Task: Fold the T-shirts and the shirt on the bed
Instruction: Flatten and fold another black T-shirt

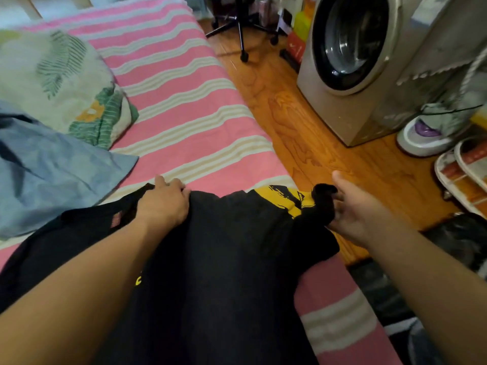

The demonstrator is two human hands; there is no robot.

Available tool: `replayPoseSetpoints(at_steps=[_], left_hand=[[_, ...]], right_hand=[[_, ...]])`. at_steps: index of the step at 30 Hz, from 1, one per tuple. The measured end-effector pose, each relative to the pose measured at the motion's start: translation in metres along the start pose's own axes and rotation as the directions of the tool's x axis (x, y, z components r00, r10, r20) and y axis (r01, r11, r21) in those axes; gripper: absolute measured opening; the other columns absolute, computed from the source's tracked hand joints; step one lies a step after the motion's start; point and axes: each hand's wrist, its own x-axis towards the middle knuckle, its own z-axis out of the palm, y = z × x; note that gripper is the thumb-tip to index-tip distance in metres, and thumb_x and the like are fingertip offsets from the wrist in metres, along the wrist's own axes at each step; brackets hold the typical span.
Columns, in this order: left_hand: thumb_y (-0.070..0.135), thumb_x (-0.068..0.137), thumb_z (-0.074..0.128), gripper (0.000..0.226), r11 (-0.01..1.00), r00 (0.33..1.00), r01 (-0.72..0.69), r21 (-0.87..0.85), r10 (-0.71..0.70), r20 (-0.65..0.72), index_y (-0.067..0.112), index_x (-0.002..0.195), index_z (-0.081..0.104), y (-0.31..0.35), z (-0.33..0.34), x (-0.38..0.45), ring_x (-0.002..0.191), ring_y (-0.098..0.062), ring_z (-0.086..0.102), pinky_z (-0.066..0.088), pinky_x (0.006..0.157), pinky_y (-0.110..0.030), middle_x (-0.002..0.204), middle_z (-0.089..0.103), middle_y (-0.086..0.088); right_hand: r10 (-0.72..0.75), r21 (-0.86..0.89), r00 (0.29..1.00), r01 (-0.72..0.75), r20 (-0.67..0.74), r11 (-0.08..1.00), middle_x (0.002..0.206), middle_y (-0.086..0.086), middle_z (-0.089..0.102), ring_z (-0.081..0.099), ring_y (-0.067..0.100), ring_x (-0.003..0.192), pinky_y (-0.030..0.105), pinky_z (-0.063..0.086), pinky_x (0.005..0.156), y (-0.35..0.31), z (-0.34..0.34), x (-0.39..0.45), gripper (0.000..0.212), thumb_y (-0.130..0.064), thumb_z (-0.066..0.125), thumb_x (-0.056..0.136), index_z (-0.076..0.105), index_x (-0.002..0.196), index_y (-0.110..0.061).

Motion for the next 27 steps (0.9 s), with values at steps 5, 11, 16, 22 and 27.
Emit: replayPoseSetpoints(at_steps=[5, 11, 16, 22, 27], left_hand=[[0.04, 0.097, 0.038, 0.043, 0.987, 0.986, -0.089, 0.132, 0.106, -0.126, 0.019, 0.131, 0.053, -0.001, 0.008, -0.019, 0.14, -0.039, 0.032, 0.023, 0.114, -0.062, 0.146, 0.044, -0.01], [0.034, 0.103, 0.05, 0.028, 0.856, 0.899, -0.425, -0.295, 0.438, -0.025, 0.028, 0.103, 0.077, 0.036, -0.023, -0.009, 0.102, -0.013, 0.063, 0.049, 0.095, -0.034, 0.108, 0.072, 0.011], [0.024, 0.09, 0.073, 0.008, 0.818, 0.773, -0.568, -0.093, 0.569, 0.28, 0.024, 0.096, 0.069, 0.043, -0.033, 0.011, 0.097, -0.013, 0.06, 0.049, 0.095, -0.036, 0.1, 0.067, 0.008], [0.043, 0.103, 0.049, 0.022, 0.906, 0.894, -0.424, 0.001, 0.418, 0.16, 0.026, 0.108, 0.061, 0.003, -0.03, 0.015, 0.106, -0.023, 0.055, 0.045, 0.096, -0.04, 0.108, 0.054, 0.003], [0.031, 0.103, 0.047, 0.019, 0.944, 0.955, -0.294, 0.151, 0.283, 0.094, 0.028, 0.11, 0.065, -0.052, -0.031, 0.033, 0.103, -0.029, 0.062, 0.05, 0.091, -0.042, 0.113, 0.062, -0.004]], right_hand=[[-0.052, -0.18, 0.996, 0.064, 0.074, 0.982, 0.099, 0.005, 0.078, 0.071, 0.024, 0.096, 0.037, 0.052, 0.076, 0.027, -0.011, -0.018, 0.052, -0.063, 0.064, 0.086, 0.074, 0.104, -0.016], [-0.621, -0.594, 0.784, 0.498, -0.003, 0.632, 0.079, -0.003, 0.064, 0.06, 0.005, 0.075, 0.018, 0.042, 0.059, 0.046, 0.009, -0.024, 0.017, -0.03, 0.065, 0.096, 0.063, 0.085, -0.018], [-0.832, -0.7, 0.554, 0.597, 0.005, 0.393, 0.076, -0.011, 0.054, 0.054, 0.008, 0.072, 0.029, 0.045, 0.062, 0.063, -0.006, -0.037, 0.008, -0.027, 0.049, 0.103, 0.056, 0.102, -0.022], [-0.561, -0.857, 0.81, 0.158, -0.17, 0.49, 0.117, 0.009, 0.054, 0.054, 0.032, 0.104, 0.04, 0.044, 0.08, 0.065, -0.029, -0.033, 0.05, -0.008, 0.056, 0.094, 0.042, 0.141, -0.017], [-0.77, -0.911, 0.575, 0.411, 0.276, -0.019, 0.119, 0.006, 0.057, 0.049, 0.023, 0.104, 0.033, 0.044, 0.084, 0.045, 0.033, -0.012, 0.036, -0.012, 0.057, 0.093, 0.061, 0.129, -0.016]])
